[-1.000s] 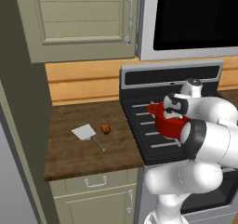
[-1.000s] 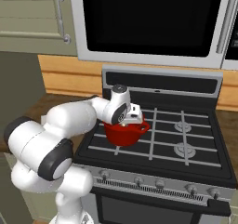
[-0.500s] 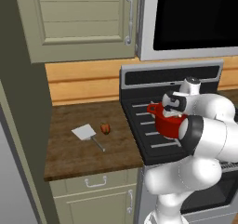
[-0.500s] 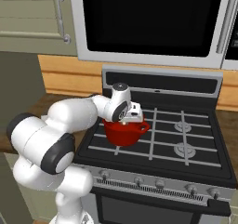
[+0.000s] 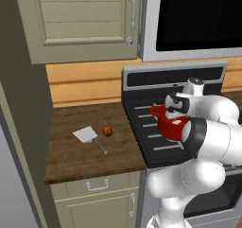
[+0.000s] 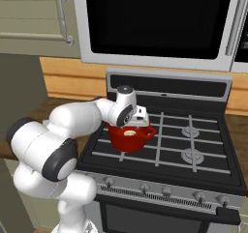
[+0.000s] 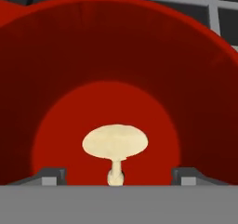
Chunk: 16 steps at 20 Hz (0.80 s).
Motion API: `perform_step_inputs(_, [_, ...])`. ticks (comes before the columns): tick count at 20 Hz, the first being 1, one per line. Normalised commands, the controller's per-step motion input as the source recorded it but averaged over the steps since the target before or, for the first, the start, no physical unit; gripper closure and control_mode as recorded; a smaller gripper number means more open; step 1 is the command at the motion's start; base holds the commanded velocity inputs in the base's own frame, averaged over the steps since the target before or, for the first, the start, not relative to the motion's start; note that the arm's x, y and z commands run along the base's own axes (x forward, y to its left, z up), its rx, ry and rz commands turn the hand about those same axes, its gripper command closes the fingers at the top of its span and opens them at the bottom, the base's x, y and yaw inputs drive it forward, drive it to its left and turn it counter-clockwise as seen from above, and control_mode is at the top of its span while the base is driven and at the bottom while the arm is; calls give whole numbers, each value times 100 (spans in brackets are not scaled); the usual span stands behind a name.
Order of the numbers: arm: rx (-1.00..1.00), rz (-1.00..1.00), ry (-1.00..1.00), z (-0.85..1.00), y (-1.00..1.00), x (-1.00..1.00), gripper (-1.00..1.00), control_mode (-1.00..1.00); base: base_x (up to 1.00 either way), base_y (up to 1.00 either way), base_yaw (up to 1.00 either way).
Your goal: Put the mushroom and bell pepper in the pot. Retrieve the spatula and lightly stir the vegetables in the pot.
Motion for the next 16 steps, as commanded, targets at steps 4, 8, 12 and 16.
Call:
perform_step_inputs(4, [0, 0, 0, 24, 0, 0, -100, -100, 0, 0, 0])
perform_step_inputs(8, [0, 0, -6, 49, 0, -4, -100, -100, 0, 0, 0])
perform_step_inputs(12, [0, 0, -14, 50, 10, -24, -100, -100, 0, 0, 0])
perform_step_inputs(16, [0, 0, -24, 38, 45, -41, -100, -100, 0, 0, 0])
